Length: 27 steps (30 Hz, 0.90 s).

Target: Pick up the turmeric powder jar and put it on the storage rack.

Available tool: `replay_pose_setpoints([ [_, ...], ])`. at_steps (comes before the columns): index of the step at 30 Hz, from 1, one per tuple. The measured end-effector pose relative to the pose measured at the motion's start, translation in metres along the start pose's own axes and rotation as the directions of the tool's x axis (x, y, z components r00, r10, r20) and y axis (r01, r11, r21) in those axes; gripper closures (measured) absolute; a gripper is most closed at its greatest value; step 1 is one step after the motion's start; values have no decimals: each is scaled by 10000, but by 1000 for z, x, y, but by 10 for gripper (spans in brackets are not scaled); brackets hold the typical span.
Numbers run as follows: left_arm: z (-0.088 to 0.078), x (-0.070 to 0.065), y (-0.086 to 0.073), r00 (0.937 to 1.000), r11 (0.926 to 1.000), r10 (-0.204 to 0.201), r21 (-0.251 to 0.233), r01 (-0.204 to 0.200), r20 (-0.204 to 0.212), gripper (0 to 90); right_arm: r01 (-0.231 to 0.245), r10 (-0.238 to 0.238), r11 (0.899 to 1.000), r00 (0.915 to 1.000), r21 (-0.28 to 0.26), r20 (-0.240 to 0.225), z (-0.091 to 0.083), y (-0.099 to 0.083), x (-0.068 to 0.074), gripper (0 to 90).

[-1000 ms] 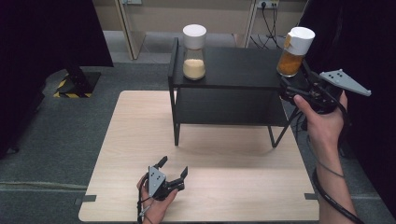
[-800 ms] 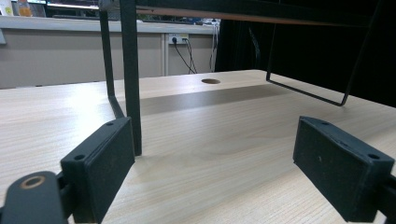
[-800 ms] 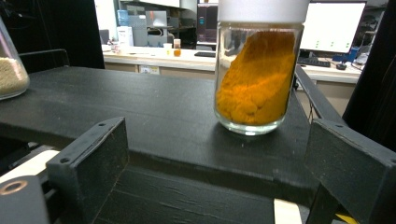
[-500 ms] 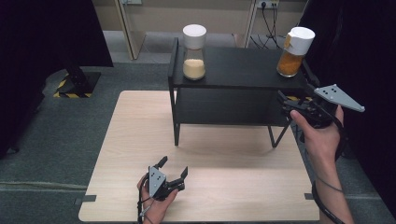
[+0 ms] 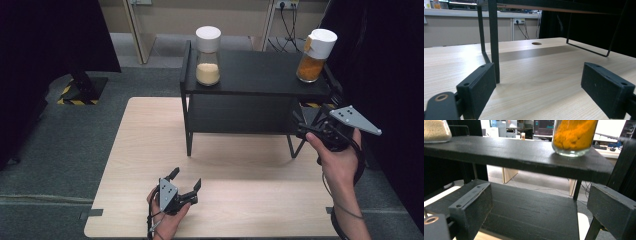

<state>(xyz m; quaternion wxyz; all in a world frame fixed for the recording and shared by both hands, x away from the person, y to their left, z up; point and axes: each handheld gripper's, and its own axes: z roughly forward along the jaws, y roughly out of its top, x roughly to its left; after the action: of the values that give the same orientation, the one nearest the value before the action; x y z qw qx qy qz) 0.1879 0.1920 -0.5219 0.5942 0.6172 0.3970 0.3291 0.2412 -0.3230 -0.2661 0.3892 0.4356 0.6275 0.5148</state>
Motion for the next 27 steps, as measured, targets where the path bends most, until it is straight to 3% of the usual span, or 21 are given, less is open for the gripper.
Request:
replay_pose_setpoints([
  [27,0,0,0,10000,10000,-7,8,7,-4,121,-387,397,9972,9991,638,-144,-8,-56,-6,68],
])
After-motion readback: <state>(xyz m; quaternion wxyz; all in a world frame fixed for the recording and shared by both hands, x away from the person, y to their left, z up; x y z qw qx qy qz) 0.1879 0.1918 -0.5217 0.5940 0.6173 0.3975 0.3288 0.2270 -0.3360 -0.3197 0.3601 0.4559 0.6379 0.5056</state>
